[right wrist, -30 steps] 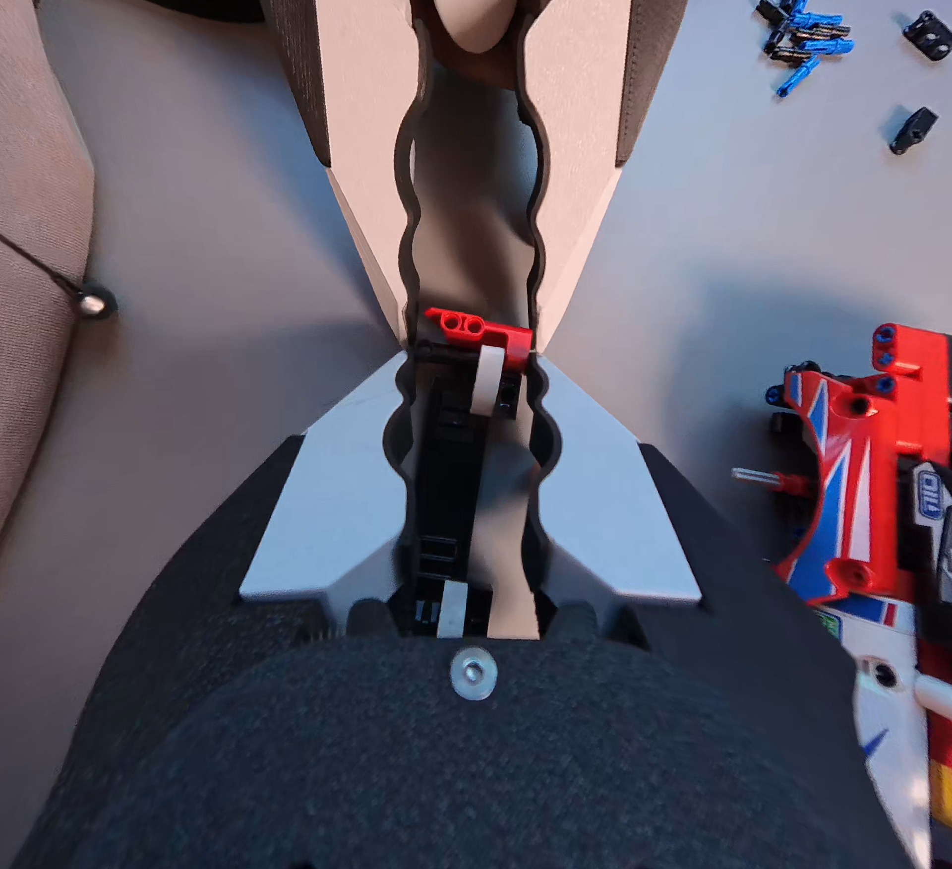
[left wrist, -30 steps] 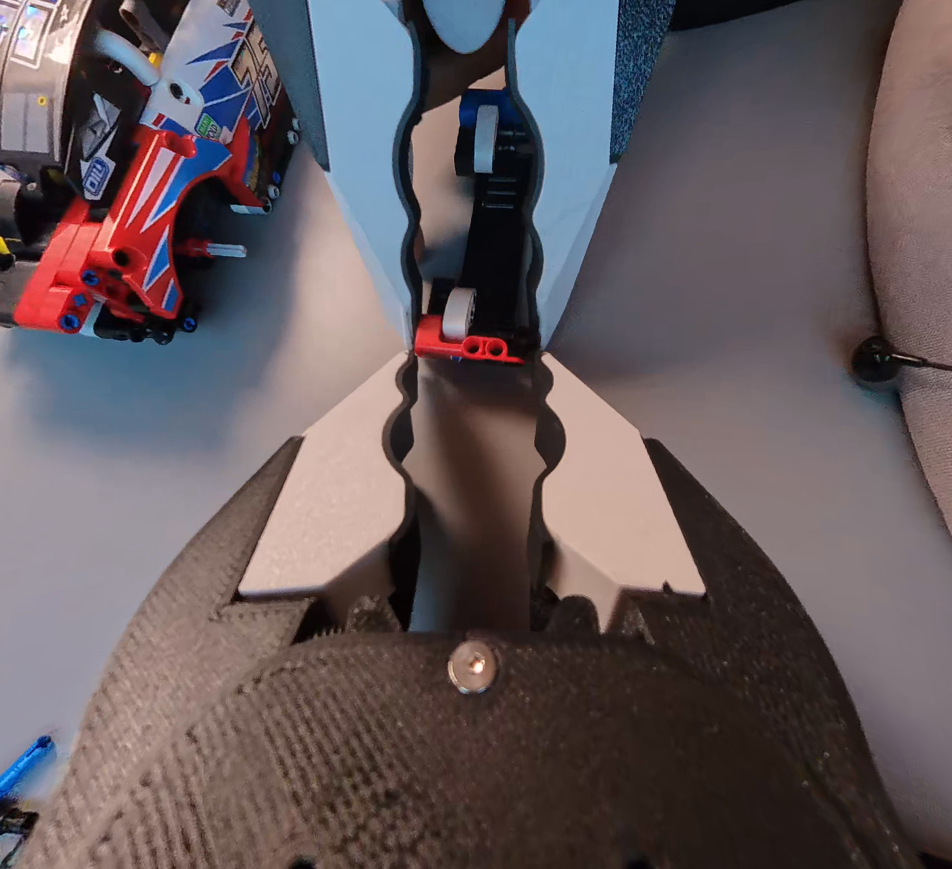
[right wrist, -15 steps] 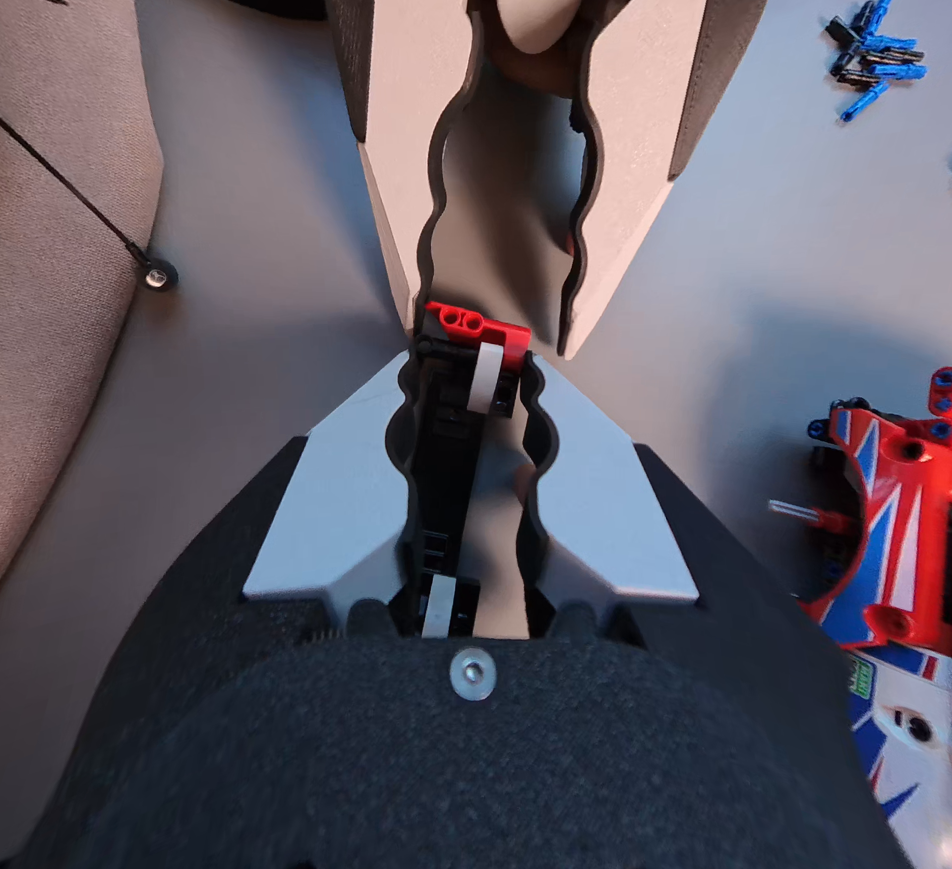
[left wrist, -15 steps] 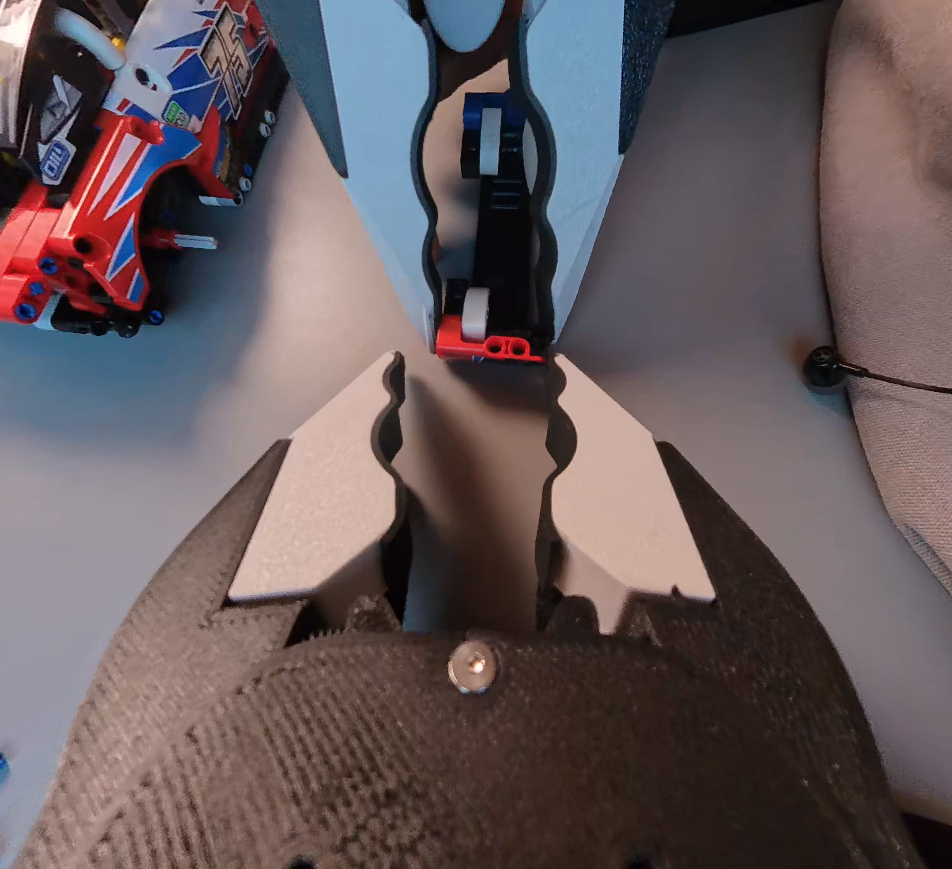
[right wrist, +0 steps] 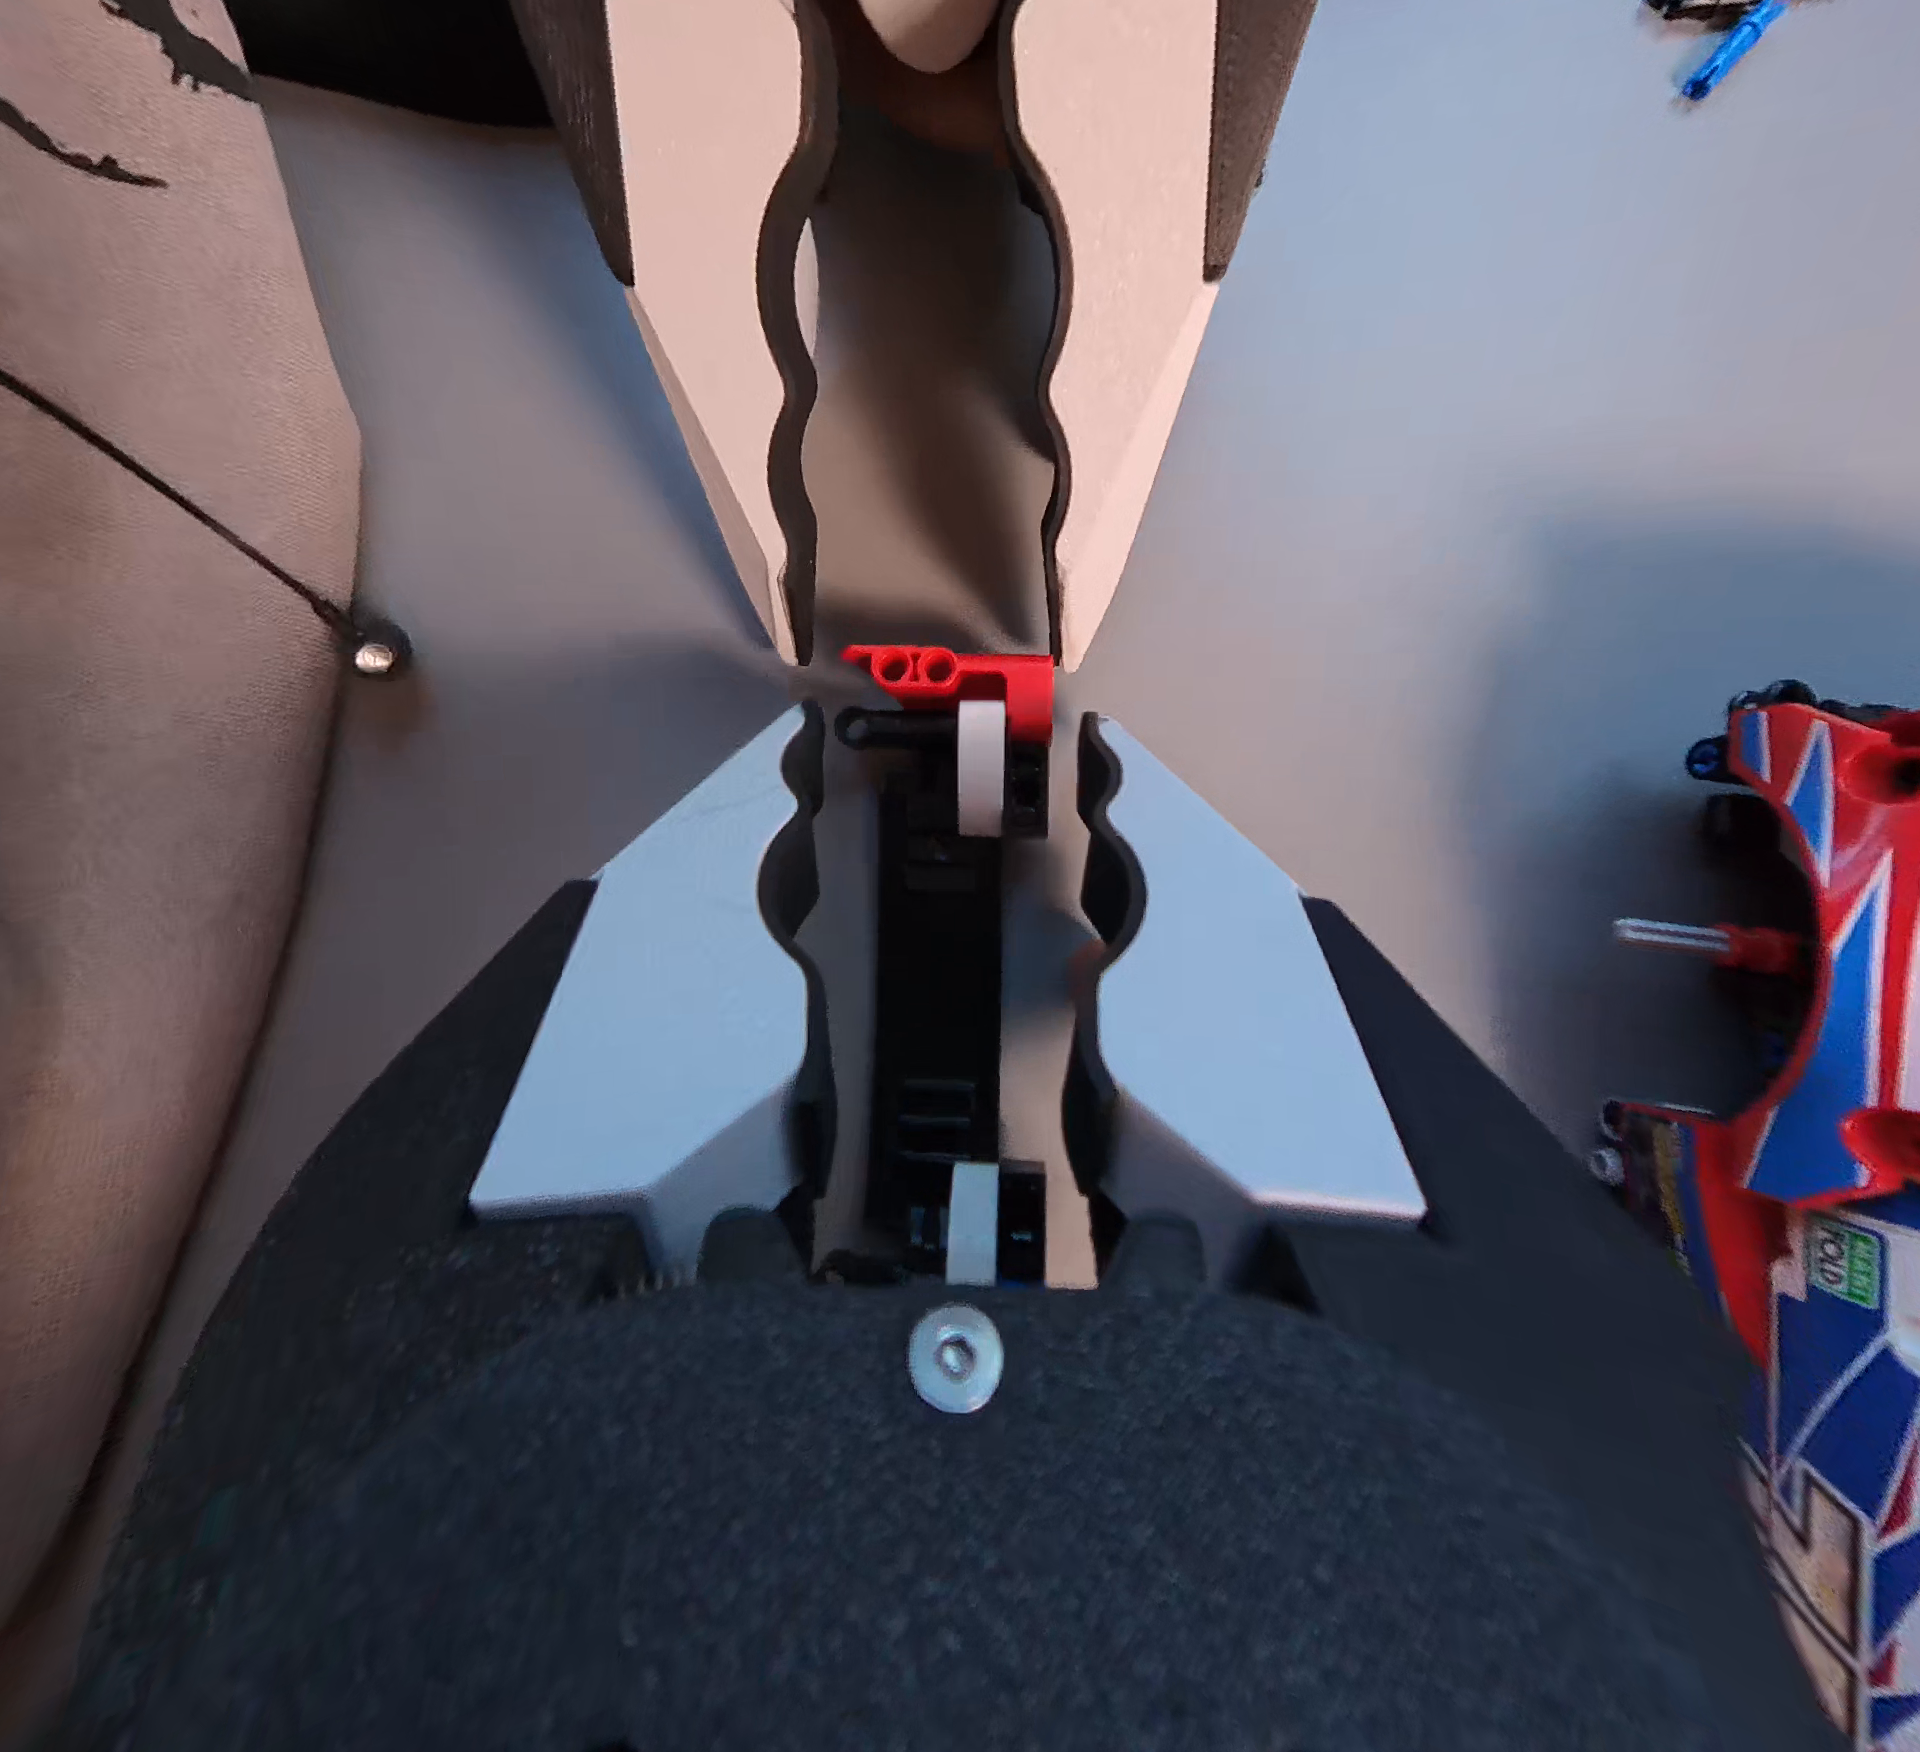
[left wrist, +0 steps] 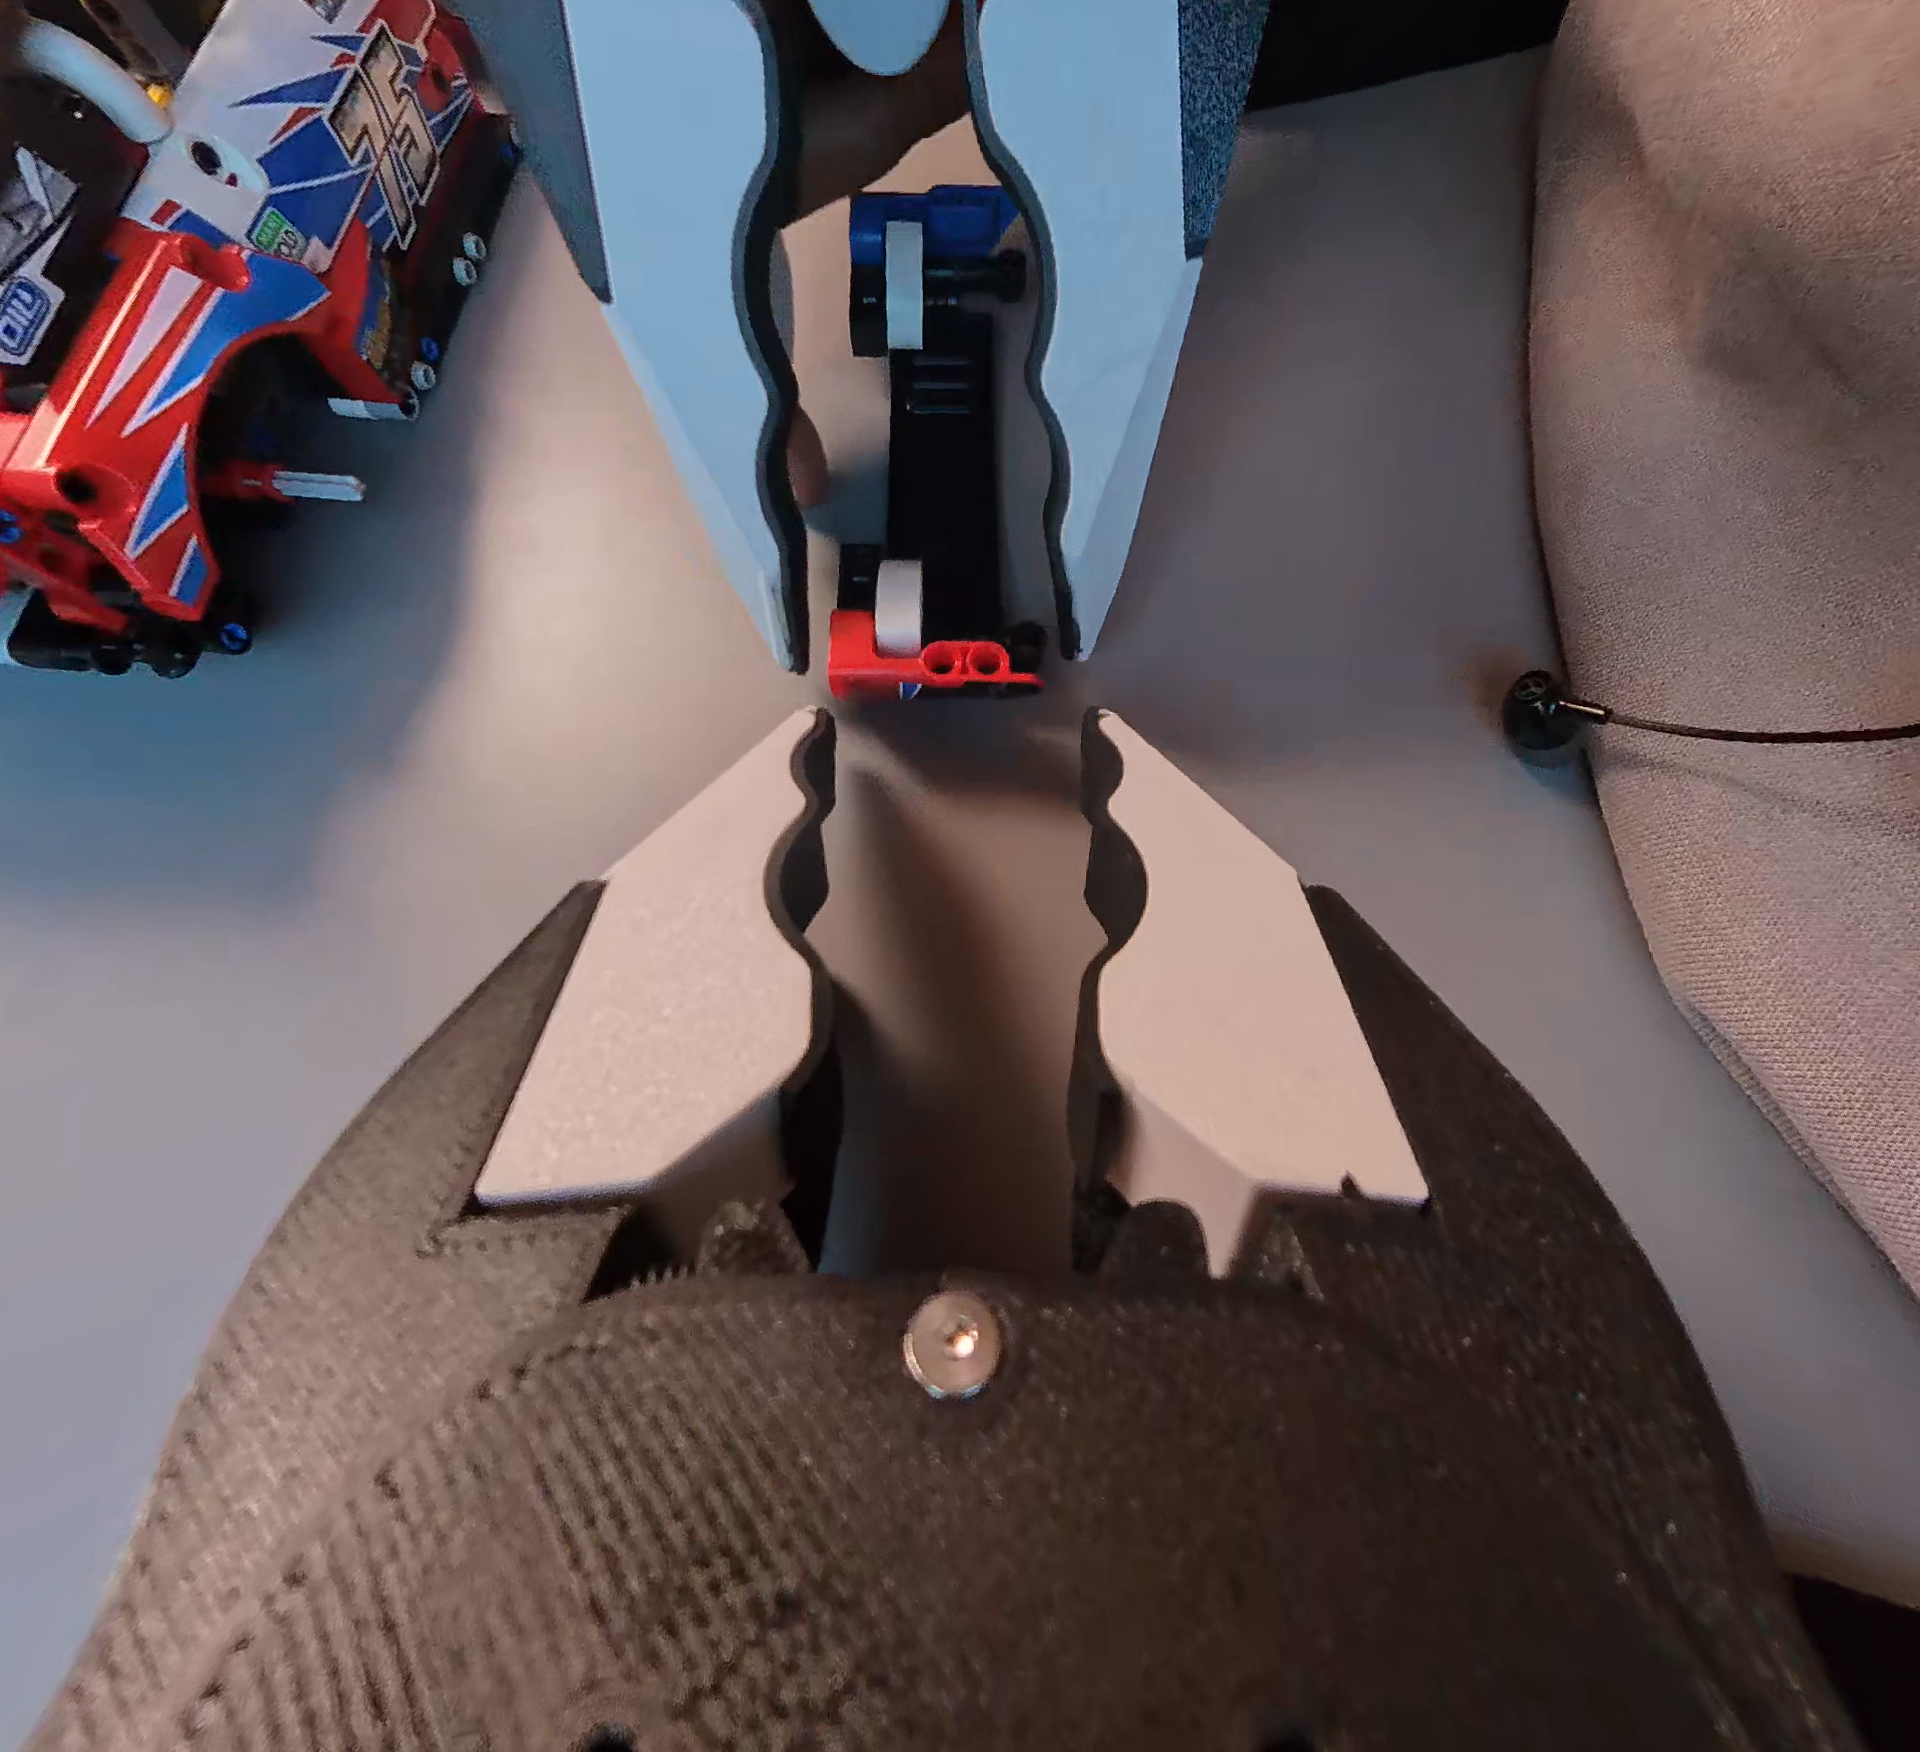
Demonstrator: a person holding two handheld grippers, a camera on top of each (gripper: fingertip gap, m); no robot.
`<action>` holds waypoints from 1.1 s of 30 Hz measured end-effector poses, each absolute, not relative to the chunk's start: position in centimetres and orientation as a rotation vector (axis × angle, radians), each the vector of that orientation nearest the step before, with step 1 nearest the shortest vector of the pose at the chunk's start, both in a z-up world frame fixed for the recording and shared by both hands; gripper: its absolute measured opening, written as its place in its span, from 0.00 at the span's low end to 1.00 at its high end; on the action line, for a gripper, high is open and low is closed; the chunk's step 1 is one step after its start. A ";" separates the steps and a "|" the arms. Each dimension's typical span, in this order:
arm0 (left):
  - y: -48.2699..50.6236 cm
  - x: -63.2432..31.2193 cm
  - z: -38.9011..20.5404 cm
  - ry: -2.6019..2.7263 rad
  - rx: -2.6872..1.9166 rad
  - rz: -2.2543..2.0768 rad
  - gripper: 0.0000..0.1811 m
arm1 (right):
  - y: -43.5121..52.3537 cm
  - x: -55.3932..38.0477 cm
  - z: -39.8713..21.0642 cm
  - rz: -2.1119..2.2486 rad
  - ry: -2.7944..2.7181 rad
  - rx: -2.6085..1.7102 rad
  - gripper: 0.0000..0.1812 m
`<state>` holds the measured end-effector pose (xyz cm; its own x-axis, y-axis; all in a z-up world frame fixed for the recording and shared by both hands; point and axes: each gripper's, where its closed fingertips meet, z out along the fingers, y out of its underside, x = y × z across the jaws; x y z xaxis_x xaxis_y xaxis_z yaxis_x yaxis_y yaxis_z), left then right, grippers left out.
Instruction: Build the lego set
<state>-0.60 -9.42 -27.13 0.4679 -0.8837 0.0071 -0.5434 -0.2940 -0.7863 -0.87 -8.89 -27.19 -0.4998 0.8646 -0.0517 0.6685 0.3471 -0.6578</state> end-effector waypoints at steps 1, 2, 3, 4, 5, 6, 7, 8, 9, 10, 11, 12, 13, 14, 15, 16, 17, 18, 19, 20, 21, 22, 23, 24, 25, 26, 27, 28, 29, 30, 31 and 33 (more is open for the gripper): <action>-9.4 -0.6 -27.1 1.185 -1.976 -0.584 0.25 | -8.9 -1.0 -27.3 0.886 -2.311 -1.374 0.25; -9.4 -0.6 -27.1 1.185 -1.975 -0.583 0.24 | -8.9 -1.1 -27.5 0.865 -2.316 -1.380 0.23; -9.4 -0.6 -27.1 1.187 -1.973 -0.583 0.24 | -8.9 -1.2 -27.7 0.846 -2.326 -1.383 0.22; -9.4 -0.6 -27.1 1.186 -1.972 -0.583 0.24 | -9.0 -1.2 -27.7 0.839 -2.340 -1.377 0.22; -9.4 -0.6 -27.1 1.185 -1.973 -0.583 0.24 | -9.0 -1.1 -27.7 0.839 -2.352 -1.373 0.22; -9.4 -0.6 -27.1 1.183 -1.973 -0.582 0.24 | -9.1 -1.1 -27.7 0.840 -2.361 -1.367 0.21; -9.3 -0.7 -27.1 1.180 -1.974 -0.578 0.24 | -9.1 -1.1 -27.7 0.850 -2.363 -1.364 0.21; -9.3 -0.8 -27.1 1.176 -1.975 -0.577 0.24 | -9.1 -1.2 -27.7 0.866 -2.362 -1.365 0.21; -9.3 -0.8 -27.1 1.173 -1.976 -0.579 0.24 | -9.1 -1.2 -27.7 0.875 -2.366 -1.358 0.21; -9.3 -0.8 -27.1 1.170 -1.976 -0.585 0.24 | -9.1 -1.2 -27.7 0.874 -2.373 -1.348 0.21; -9.3 -0.7 -27.0 1.168 -1.976 -0.589 0.25 | -9.2 -1.2 -27.7 0.870 -2.378 -1.341 0.21; -9.3 -0.7 -27.0 1.166 -1.975 -0.594 0.26 | -9.3 -1.3 -27.7 0.870 -2.382 -1.334 0.21; -9.3 -0.6 -27.0 1.165 -1.973 -0.599 0.26 | -9.4 -1.3 -27.7 0.867 -2.388 -1.324 0.21; -9.3 -0.5 -26.9 1.165 -1.971 -0.603 0.27 | -9.5 -1.4 -27.7 0.862 -2.392 -1.305 0.21; -9.3 -0.4 -26.9 1.164 -1.969 -0.599 0.27 | -9.6 -1.5 -27.7 0.861 -2.392 -1.289 0.21; -9.1 -0.6 -26.9 1.159 -1.969 -0.582 0.28 | -9.6 -1.6 -27.7 0.857 -2.385 -1.277 0.21; -8.9 -0.8 -26.9 1.151 -1.968 -0.557 0.28 | -9.2 -2.1 -27.7 0.835 -2.345 -1.291 0.21; -8.7 -1.1 -26.9 1.146 -1.966 -0.544 0.27 | -9.0 -2.3 -27.6 0.829 -2.318 -1.297 0.21; -8.6 -1.2 -26.8 1.138 -1.967 -0.554 0.27 | -8.9 -2.3 -27.5 0.824 -2.303 -1.297 0.21; -8.6 -1.3 -26.8 1.128 -1.970 -0.560 0.25 | -8.6 -2.3 -27.3 0.794 -2.286 -1.294 0.25; -8.5 -1.4 -26.8 1.123 -1.973 -0.555 0.24 | -8.3 -2.0 -27.2 0.764 -2.286 -1.292 0.33; -8.4 -1.5 -26.8 1.124 -1.973 -0.546 0.24 | -7.9 -1.7 -26.9 0.747 -2.275 -1.306 0.35; -8.4 -1.5 -26.9 1.127 -1.973 -0.541 0.24 | -7.5 -1.5 -26.3 0.749 -2.255 -1.317 0.34; -8.4 -1.5 -26.9 1.131 -1.971 -0.539 0.24 | -7.0 -1.0 -25.9 0.750 -2.245 -1.332 0.32; -8.4 -1.4 -26.9 1.134 -1.968 -0.536 0.25 | -6.4 -0.4 -25.8 0.730 -2.242 -1.349 0.30; -8.5 -1.4 -26.9 1.139 -1.966 -0.534 0.25 | -5.8 0.2 -26.0 0.701 -2.252 -1.358 0.27; -8.5 -1.3 -26.9 1.143 -1.967 -0.533 0.26 | -5.4 1.2 -26.5 0.673 -2.292 -1.378 0.25; -8.5 -1.3 -27.0 1.146 -1.969 -0.530 0.27 | -5.0 2.0 -26.9 0.644 -2.319 -1.398 0.24; -8.5 -1.2 -27.1 1.150 -1.972 -0.526 0.27 | -4.9 2.6 -27.3 0.630 -2.349 -1.411 0.24; -8.5 -1.1 -27.2 1.155 -1.973 -0.518 0.28 | -5.0 3.1 -27.7 0.619 -2.384 -1.426 0.23; -8.5 -1.1 -27.2 1.160 -1.973 -0.508 0.28 | -5.2 3.2 -28.0 0.626 -2.399 -1.429 0.20; -8.4 -1.0 -27.3 1.167 -1.969 -0.492 0.29 | -5.6 3.1 -28.0 0.634 -2.410 -1.397 0.11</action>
